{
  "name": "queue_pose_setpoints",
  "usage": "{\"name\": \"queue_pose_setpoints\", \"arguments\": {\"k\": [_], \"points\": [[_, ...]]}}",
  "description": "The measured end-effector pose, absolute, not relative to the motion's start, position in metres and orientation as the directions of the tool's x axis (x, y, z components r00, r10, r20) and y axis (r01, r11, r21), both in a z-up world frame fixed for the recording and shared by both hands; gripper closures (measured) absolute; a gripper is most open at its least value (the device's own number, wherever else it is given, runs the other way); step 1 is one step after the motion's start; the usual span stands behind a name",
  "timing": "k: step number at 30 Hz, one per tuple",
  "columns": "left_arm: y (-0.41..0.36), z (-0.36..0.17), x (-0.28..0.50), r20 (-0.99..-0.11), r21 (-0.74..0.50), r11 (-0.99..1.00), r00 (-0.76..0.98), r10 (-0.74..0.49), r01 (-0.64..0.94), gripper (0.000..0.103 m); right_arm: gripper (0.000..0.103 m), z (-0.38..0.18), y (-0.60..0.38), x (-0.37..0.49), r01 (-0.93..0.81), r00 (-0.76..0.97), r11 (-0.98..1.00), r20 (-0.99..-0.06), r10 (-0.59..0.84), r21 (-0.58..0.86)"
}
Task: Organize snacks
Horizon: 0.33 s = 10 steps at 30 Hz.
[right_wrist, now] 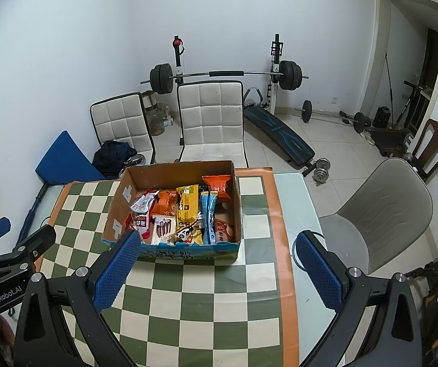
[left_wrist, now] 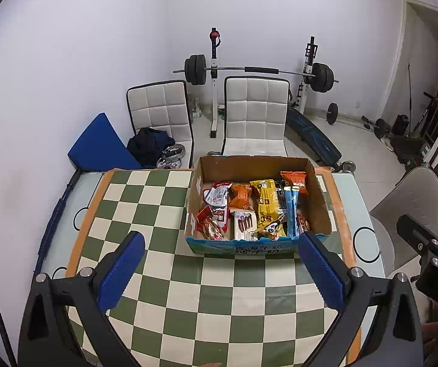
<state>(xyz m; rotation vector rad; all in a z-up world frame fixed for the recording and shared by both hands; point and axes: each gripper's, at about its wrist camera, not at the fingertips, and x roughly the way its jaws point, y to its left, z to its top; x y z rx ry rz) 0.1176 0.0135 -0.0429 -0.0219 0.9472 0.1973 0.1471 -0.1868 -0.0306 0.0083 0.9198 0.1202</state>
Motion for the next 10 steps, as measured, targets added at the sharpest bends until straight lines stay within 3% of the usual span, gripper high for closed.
{"name": "queue_pose_setpoints", "arguments": {"k": [10], "points": [[0.0167, -0.0358, 0.1156, -0.805, 0.054, 0.983, 0.575, 0.148, -0.178, 0.000, 0.000, -0.0300, -0.1860, 0.1473, -0.101, 0.601, 0.993, -0.792, 0.108, 0.058]]}}
